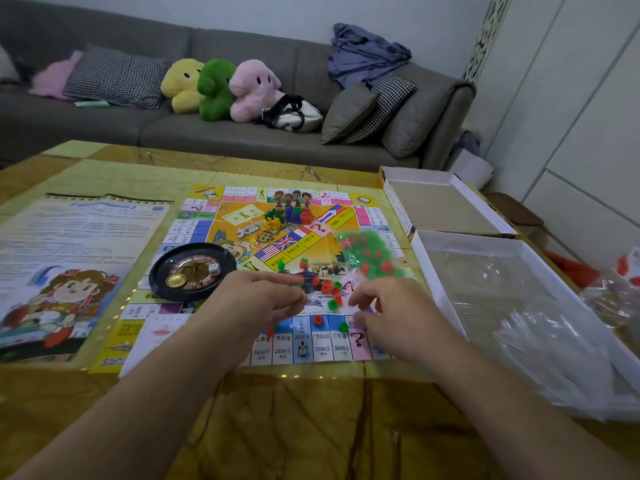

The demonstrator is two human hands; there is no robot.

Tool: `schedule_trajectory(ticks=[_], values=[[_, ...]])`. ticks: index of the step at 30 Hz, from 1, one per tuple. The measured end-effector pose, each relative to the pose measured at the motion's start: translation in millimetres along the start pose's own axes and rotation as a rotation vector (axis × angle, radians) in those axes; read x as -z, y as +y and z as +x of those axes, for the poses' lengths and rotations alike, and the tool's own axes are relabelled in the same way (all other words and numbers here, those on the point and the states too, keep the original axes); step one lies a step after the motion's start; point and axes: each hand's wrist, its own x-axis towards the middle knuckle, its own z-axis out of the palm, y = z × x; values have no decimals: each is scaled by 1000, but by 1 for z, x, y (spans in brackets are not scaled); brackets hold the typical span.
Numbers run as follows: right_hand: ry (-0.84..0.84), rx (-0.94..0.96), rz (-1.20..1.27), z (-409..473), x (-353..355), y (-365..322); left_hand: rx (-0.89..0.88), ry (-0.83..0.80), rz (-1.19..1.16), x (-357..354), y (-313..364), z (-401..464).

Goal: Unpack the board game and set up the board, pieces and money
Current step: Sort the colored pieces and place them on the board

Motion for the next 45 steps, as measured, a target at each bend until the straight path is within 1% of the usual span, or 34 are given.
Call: schedule_trajectory(ticks=[2,4,7,9,11,14,16,18,21,24,31,35,40,45], values=[[-27,50,-117,1,-6,-5,-6,-15,-10,0,0,1],[-21,87,-166,2,-12,-9,-11,-36,-25,2,0,1],[-23,118,-210,2,-18,-11,-14,-77,-25,3,0,-1],[-25,104,-168,2,-18,-9,-24,-103,-32,4,1,-1],[11,85,29,2,-12,-9,-33,-120,-27,6,3,-3],[92,71,487,-1,3,-17,-37,-154,-4,5,4,-6],[97,87,710,-4,8,-24,-27,-185,-27,1,3,-8],[84,124,786,-7,8,-28,-16,-220,-64,-4,2,-9],[101,151,807,-9,8,-29,3,-240,-124,-8,0,-10],[126,169,769,-9,10,-29,15,-249,-145,-6,1,-12],[148,271,526,-11,13,-30,49,-250,-110,-2,6,-12],[145,312,493,-10,13,-31,45,-262,-91,-2,7,-12],[154,363,448,-9,12,-34,13,-260,9,-1,11,-14],[129,516,280,-9,10,-35,34,-274,109,6,15,-11]])
